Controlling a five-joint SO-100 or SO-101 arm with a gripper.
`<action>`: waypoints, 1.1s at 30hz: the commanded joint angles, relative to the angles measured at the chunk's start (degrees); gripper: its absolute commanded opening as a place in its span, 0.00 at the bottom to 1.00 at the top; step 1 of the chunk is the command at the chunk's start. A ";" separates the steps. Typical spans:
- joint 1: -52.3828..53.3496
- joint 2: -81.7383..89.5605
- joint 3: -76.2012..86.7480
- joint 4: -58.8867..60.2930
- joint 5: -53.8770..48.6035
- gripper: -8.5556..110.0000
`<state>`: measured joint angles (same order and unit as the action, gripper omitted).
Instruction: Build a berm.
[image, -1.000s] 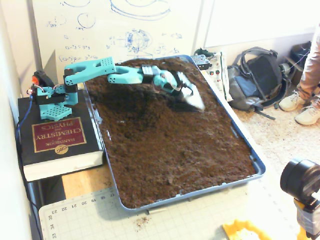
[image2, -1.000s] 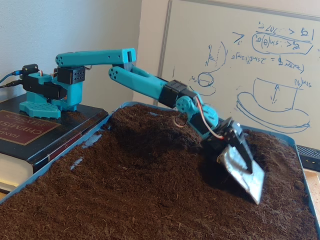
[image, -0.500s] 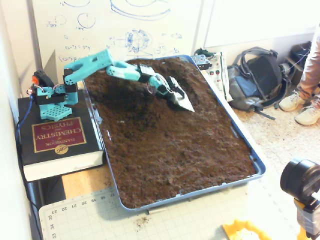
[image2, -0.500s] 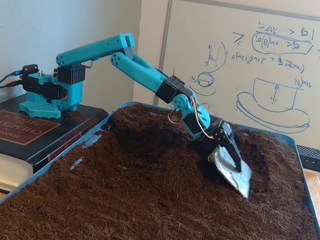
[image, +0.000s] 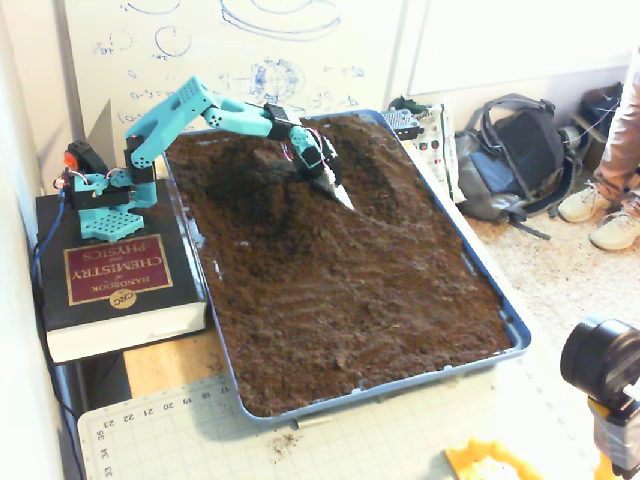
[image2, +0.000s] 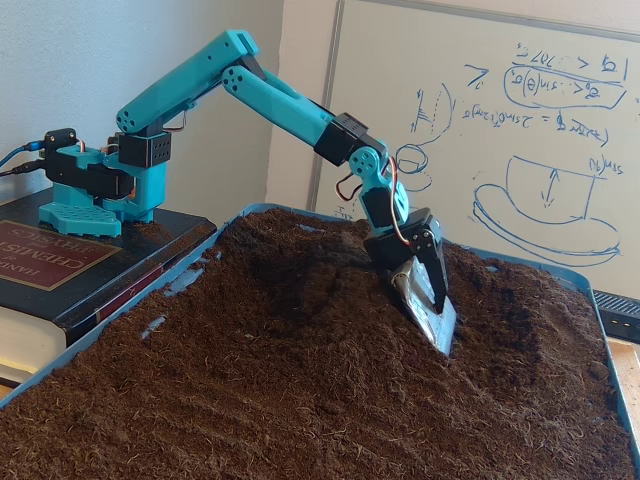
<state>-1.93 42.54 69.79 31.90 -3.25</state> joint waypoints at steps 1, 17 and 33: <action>1.41 3.34 5.36 3.87 0.09 0.07; 2.46 21.36 21.01 3.87 1.05 0.07; 2.55 33.93 2.90 3.78 1.05 0.08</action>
<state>-0.62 67.94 82.79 35.95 -2.72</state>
